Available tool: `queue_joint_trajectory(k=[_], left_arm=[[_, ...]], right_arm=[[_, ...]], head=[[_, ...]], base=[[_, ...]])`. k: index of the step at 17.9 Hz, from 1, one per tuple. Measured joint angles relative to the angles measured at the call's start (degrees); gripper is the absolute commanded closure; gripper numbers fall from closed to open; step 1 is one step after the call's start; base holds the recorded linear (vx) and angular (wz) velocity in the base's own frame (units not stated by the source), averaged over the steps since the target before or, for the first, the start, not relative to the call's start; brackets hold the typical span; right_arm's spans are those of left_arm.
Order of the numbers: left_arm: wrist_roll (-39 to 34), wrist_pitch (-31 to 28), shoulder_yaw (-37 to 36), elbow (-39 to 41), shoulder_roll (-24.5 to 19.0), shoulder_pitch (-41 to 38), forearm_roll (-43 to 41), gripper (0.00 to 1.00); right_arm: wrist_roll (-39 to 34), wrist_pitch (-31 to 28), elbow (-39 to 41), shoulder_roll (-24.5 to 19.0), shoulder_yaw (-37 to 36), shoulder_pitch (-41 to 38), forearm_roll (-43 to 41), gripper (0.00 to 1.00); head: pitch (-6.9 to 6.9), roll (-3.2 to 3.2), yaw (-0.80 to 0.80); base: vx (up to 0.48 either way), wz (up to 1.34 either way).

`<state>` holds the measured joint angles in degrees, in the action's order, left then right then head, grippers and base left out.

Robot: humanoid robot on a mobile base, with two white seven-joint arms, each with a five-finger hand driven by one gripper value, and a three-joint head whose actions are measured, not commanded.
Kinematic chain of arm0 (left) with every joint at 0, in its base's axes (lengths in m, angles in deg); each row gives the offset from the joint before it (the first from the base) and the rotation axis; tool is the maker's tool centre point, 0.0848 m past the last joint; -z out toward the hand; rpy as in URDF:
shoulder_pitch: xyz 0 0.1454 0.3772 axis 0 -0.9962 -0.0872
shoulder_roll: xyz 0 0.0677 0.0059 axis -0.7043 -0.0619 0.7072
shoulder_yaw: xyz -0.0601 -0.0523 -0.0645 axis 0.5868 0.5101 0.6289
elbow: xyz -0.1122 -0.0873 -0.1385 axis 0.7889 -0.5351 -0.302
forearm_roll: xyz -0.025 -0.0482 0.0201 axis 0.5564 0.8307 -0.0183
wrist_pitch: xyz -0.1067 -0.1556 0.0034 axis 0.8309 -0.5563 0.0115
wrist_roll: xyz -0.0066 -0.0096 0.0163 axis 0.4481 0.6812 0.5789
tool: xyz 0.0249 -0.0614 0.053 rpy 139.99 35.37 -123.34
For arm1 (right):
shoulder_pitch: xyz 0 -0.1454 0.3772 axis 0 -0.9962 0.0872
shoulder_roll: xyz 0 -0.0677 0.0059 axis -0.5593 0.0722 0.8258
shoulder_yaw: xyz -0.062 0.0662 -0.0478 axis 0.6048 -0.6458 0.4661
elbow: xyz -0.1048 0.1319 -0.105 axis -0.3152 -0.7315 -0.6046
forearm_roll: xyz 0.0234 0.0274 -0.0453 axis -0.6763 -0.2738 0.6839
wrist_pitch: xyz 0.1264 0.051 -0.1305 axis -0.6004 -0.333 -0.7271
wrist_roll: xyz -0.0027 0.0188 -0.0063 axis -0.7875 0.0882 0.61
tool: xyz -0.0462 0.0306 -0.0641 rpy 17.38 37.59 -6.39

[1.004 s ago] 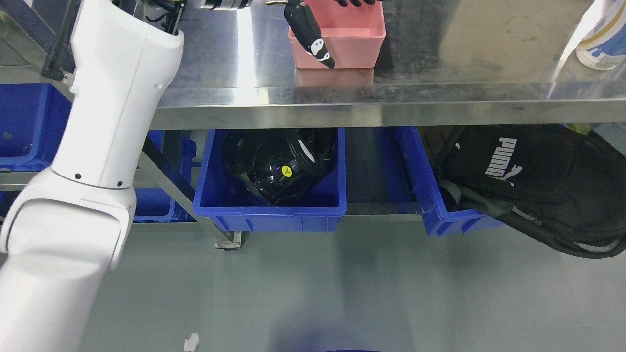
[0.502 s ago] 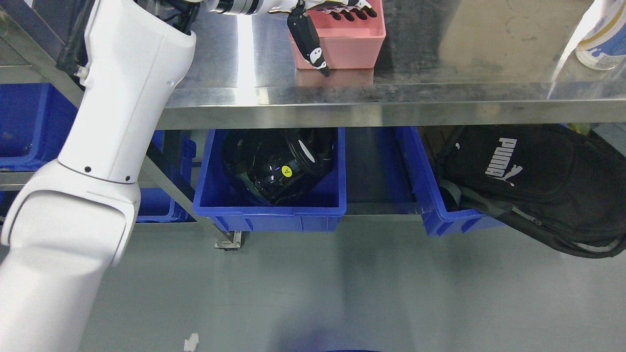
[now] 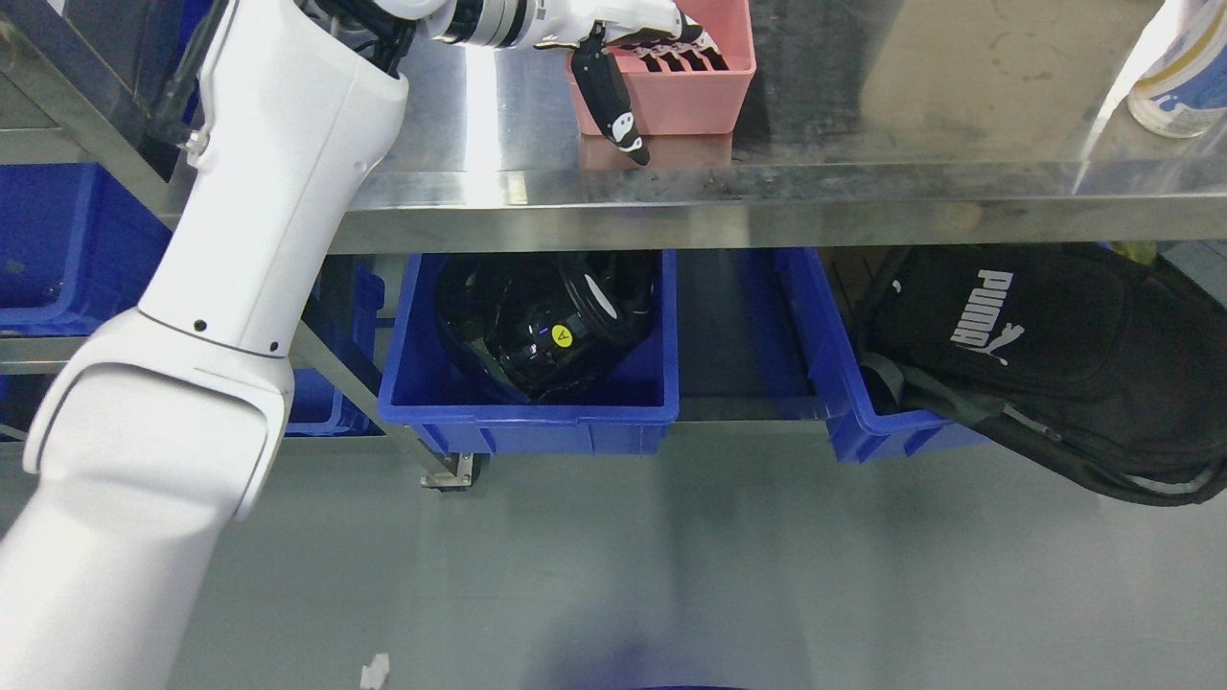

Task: Place storage box into left shelf container
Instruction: 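Grip the pink box with the left hand and lift it off the shelf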

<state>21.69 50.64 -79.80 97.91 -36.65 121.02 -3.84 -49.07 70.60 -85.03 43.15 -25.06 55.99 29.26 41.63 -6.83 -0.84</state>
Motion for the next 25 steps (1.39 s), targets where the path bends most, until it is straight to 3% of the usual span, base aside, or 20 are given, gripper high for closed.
queue_joint_trajectory(k=[5,8,9,12,17,25], left_arm=[[-0.29,2.44,1.94,-2.19,0.91,-0.47,-0.11,0.63],[0.43,5.20,3.61,-3.49,1.30,-0.98,-0.07,0.96],[0.79,6.73,4.31,-3.95,1.41,-1.28,-0.05,1.00],[1.32,12.94,6.56,-5.39,1.68,-2.42,-0.08,1.00],[1.32,15.09,12.12,-7.09,1.95,-4.32,2.00,1.00],[3.94,3.34,21.26,-7.17,2.22,-8.20,25.30,1.00]], right_arm=[[-0.01,0.00,0.00,0.00,0.00,0.00,0.00,0.00],[-0.07,-0.01,0.00,0.00,0.00,0.00,0.00,0.00],[-0.15,-0.01,0.00,0.00,0.00,0.00,0.00,0.00],[-0.31,-0.01,0.00,0.00,0.00,0.00,0.00,0.00],[-0.02,-0.03,0.00,0.00,0.00,0.00,0.00,0.00],[0.15,-0.04,0.00,0.00,0.00,0.00,0.00,0.00]], head=[[0.00,0.00,0.00],[0.00,0.00,0.00],[0.00,0.00,0.00],[0.00,0.00,0.00],[0.00,0.00,0.00],[0.00,0.00,0.00]], base=[[0.000,0.00],[0.000,0.00],[0.000,0.00],[0.002,-0.01],[0.000,0.00],[0.002,0.04]])
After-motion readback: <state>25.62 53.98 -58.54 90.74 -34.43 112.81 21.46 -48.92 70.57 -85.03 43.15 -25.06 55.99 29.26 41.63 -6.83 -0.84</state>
